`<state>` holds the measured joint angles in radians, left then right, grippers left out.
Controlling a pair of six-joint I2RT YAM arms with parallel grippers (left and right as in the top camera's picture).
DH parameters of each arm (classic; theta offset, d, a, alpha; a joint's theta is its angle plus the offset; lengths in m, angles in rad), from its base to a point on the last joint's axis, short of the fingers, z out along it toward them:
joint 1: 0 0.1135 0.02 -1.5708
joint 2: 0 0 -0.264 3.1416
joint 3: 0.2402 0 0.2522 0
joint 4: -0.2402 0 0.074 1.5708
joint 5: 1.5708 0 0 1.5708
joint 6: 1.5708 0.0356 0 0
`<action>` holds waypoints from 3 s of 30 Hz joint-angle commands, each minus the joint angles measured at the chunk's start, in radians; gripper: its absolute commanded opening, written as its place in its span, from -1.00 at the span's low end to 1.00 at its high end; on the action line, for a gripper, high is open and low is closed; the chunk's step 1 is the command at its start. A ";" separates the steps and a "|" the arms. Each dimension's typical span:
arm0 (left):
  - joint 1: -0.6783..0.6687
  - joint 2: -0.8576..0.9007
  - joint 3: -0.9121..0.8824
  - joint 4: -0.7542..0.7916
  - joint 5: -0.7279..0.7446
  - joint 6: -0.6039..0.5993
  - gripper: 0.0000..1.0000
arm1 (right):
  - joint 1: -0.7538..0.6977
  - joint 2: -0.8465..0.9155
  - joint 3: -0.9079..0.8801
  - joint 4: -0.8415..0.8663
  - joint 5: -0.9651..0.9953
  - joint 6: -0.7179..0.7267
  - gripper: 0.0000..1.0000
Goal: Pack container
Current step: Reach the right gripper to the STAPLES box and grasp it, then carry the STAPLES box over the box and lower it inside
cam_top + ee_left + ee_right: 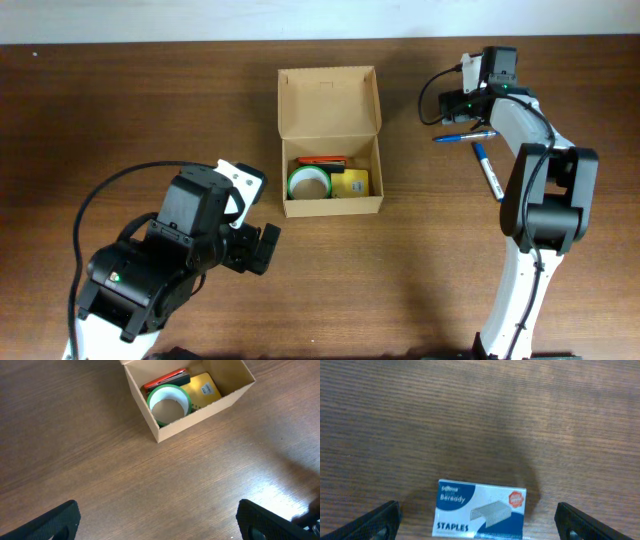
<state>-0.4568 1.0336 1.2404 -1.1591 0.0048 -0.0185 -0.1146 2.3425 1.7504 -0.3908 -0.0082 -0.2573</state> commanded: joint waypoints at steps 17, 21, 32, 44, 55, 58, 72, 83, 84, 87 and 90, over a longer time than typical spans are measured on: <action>0.002 -0.012 0.018 0.003 0.015 0.016 0.99 | -0.011 0.055 0.016 0.004 -0.093 0.123 0.53; 0.002 -0.012 0.018 0.003 0.015 0.016 0.99 | -0.012 0.055 0.016 0.002 -0.093 0.129 0.33; 0.002 -0.012 0.018 0.003 0.015 0.016 0.99 | -0.012 0.055 0.016 -0.001 -0.093 0.140 0.05; 0.002 -0.012 0.018 0.002 0.015 0.016 0.99 | -0.009 0.016 0.017 -0.002 -0.166 0.226 0.00; 0.002 -0.012 0.018 0.002 0.015 0.016 0.99 | -0.002 -0.205 0.018 -0.086 -0.277 0.240 -0.01; 0.002 -0.012 0.018 0.002 0.015 0.016 0.99 | 0.019 -0.281 0.018 -0.120 -0.277 0.240 0.00; 0.002 -0.012 0.018 0.003 0.015 0.016 0.99 | 0.306 -0.472 0.018 -0.392 -0.276 0.241 0.00; 0.002 -0.012 0.018 0.002 0.015 0.016 0.99 | 0.492 -0.468 0.016 -0.526 -0.269 0.293 0.01; 0.002 -0.012 0.018 0.002 0.015 0.016 0.99 | 0.505 -0.467 0.015 -0.529 -0.269 0.293 0.00; 0.002 -0.012 0.018 0.002 0.015 0.016 0.99 | 0.536 -0.449 0.015 -0.530 -0.268 0.345 0.01; 0.002 -0.012 0.018 0.002 0.015 0.016 0.99 | 0.568 -0.417 0.015 -0.536 -0.257 0.387 0.00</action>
<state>-0.4568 1.0336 1.2404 -1.1595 0.0048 -0.0185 0.4232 1.8915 1.7580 -0.9203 -0.2718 0.0669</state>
